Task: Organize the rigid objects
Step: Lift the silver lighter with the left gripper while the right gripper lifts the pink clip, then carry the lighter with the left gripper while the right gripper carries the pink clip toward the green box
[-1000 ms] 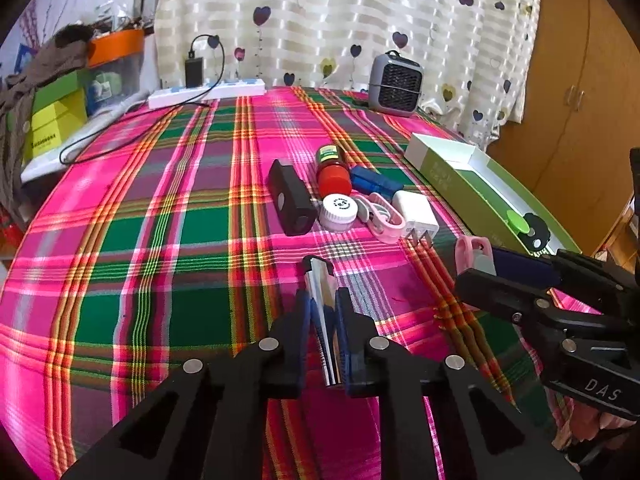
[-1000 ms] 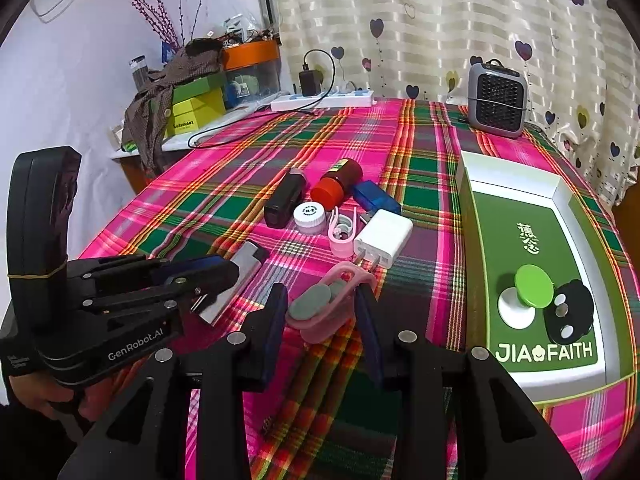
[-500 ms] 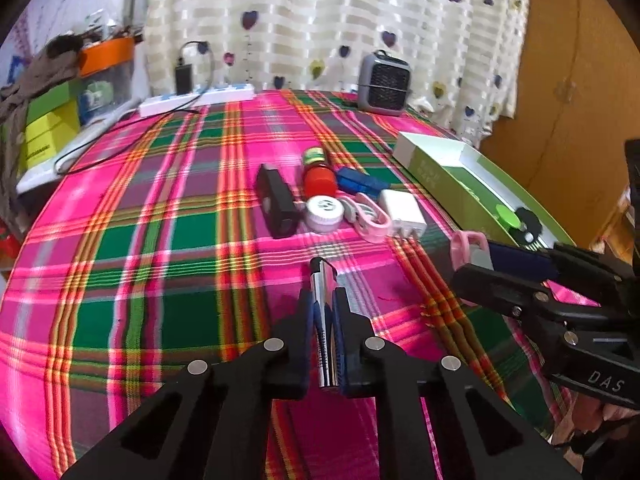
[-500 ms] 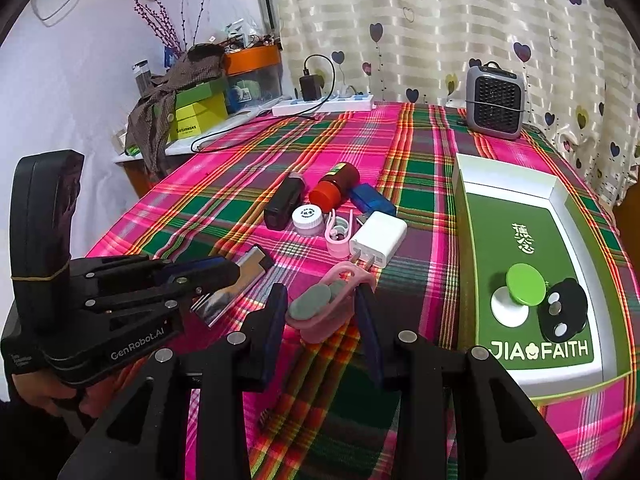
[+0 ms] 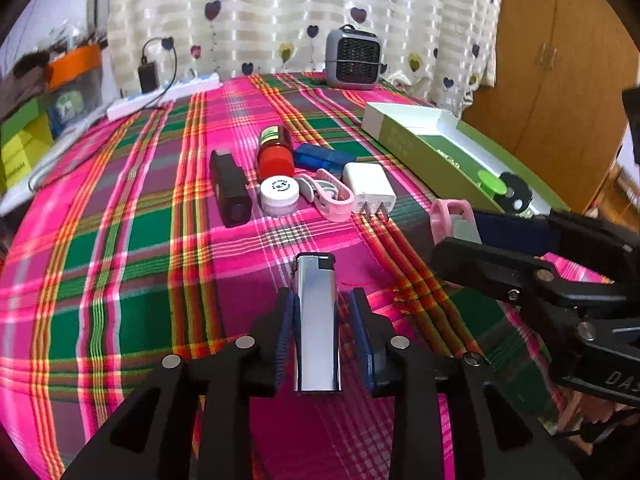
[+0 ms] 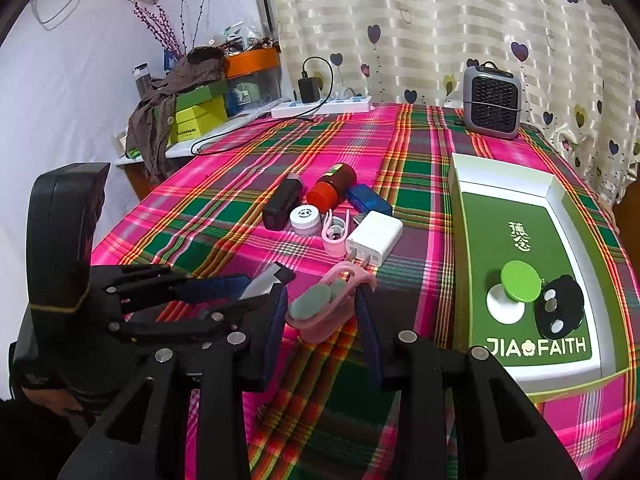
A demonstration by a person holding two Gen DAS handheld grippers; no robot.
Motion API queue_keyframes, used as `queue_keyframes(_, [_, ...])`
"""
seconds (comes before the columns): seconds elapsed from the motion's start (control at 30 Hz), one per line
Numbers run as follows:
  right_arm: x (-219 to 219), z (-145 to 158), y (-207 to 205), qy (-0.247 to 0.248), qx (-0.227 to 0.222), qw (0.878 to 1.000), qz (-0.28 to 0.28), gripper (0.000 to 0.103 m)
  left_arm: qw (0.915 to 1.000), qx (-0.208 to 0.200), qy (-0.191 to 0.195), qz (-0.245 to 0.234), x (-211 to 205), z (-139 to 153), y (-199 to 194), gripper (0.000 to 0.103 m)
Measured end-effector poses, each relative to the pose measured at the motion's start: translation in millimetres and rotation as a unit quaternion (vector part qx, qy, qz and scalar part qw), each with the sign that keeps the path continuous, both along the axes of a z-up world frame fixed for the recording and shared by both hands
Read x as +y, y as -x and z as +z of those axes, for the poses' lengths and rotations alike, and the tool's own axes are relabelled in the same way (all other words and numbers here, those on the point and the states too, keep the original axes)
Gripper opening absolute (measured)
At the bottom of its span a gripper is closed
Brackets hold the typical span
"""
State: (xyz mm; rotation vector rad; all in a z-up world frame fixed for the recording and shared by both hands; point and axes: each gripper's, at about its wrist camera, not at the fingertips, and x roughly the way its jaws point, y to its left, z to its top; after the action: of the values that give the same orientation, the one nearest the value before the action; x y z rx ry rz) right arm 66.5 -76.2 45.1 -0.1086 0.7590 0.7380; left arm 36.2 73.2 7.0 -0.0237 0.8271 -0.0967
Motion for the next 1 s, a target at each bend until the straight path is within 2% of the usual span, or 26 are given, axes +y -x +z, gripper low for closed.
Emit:
queue_keyframes(0.1, [0,1,2,-0.002,-0.001,1.0,0.002,0.036,0.9998,-0.001,-0.021,0.005,-3,0,0,0.022])
queue_keyframes(0.23, [-4,3,2,-0.006,-0.004,1.0,0.001,0.036,0.9995,-0.002,-0.03,0.004,-5,0,1,0.022])
queue_keyframes(1.0, [-26,14,5,-0.032,-0.022,0.999,-0.009,0.036,0.9987,-0.046,0.023,0.001,-22,30,5,0.022])
